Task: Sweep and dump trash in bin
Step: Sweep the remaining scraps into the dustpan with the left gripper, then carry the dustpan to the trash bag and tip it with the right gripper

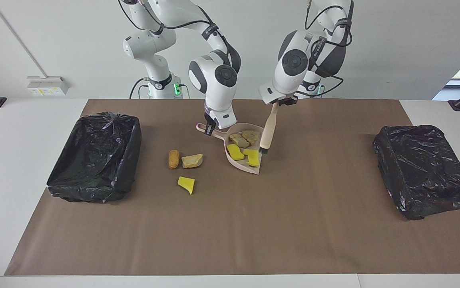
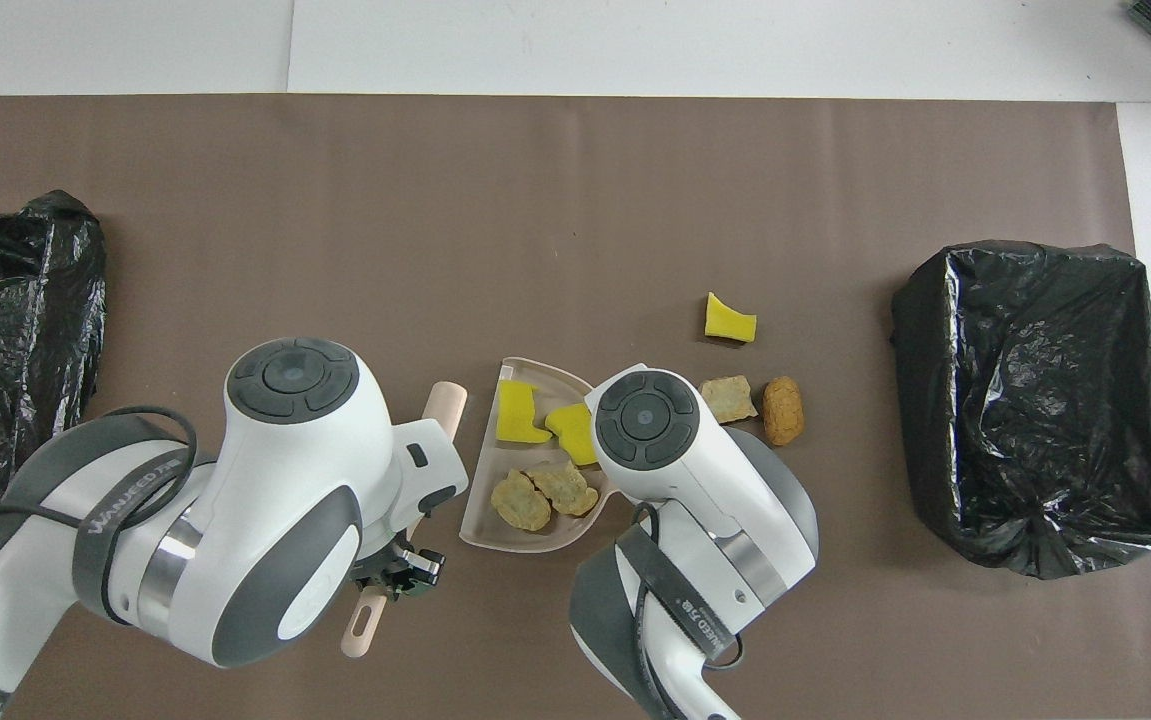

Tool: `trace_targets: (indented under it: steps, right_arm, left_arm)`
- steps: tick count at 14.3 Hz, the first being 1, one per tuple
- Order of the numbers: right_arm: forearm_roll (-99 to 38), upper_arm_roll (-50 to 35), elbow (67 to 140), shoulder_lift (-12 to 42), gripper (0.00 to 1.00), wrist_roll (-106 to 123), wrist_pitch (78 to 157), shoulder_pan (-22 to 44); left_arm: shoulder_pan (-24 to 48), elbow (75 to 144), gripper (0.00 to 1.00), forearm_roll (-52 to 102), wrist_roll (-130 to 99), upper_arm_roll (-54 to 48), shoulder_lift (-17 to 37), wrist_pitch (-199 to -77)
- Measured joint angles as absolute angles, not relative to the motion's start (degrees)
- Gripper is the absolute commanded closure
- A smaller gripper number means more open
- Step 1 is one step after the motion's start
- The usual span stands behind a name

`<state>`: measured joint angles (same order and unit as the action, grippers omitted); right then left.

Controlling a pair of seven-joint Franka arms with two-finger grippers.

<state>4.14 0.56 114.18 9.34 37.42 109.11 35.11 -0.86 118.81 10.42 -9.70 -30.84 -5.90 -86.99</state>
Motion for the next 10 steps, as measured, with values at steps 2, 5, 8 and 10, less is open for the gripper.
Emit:
trace_targets:
  steps: [2,5,8,10]
  right_arm:
    - [4.12,0.56,114.17,9.32,1.0,37.42,109.11,35.08]
    - [4.1,0.7,113.98,8.36,1.0,37.42,109.13,33.97]
    - [3.39,0.83,113.8,5.18,1.0,37.42,109.13,31.37]
    - [2.47,0.84,113.31,2.87,1.0,39.05,109.1,28.84]
  left_arm:
    - [-0.98,124.7,1.0,10.44,-12.8,-30.99,-10.76,-87.91]
    - [3.54,135.44,1.0,13.83,-18.93,-31.83,-19.85,-93.26]
    - [9.79,142.17,1.0,17.85,-25.55,-32.19,-25.03,-98.52]
    - [14.21,145.37,1.0,20.97,-28.58,-32.25,-25.47,-103.74]
